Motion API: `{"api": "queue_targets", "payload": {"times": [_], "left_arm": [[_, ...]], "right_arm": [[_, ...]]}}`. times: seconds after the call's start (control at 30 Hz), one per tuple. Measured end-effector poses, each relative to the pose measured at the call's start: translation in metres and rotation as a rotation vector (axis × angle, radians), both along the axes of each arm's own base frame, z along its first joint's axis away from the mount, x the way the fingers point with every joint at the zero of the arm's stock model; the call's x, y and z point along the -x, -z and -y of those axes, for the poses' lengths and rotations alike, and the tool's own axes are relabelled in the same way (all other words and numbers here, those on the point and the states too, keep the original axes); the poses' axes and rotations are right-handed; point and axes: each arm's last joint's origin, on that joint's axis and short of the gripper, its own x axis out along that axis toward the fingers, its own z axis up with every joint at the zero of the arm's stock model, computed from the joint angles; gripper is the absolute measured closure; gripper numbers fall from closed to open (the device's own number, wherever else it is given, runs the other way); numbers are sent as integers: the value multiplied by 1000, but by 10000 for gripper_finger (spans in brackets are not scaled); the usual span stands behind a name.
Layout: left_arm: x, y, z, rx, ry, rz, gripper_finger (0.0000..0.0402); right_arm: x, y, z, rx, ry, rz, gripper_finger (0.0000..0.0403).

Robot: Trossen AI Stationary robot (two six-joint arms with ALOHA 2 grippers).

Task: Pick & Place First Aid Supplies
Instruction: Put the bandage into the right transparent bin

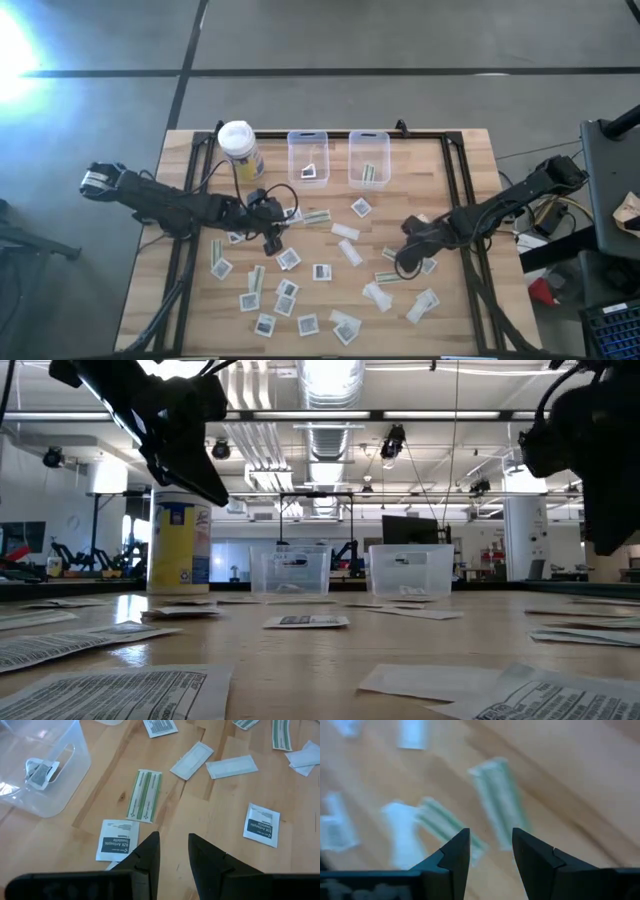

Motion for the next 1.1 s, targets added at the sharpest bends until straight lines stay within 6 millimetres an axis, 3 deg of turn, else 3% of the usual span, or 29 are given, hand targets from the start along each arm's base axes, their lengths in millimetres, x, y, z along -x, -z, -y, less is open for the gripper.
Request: {"api": "queue_targets", "payload": {"times": [0.2,0.4,0.7,0.93,1.1], "left_arm": [[0,0,0,0,1,-1,307],[0,0,0,1,1,-1,307],[0,0,0,3,4,-5,307],[0,0,0,3,5,-5,307],[0,0,0,3,5,-5,307]], "right_arm": [[-18,-22,-9,-31,-97,155,259],[-44,-35,-26,24,-220,139,259],[-56,-17,-31,193,-269,-328,259],[-65,2,-36,221,-279,-418,262],[-61,18,-36,212,-265,-488,269]]}}
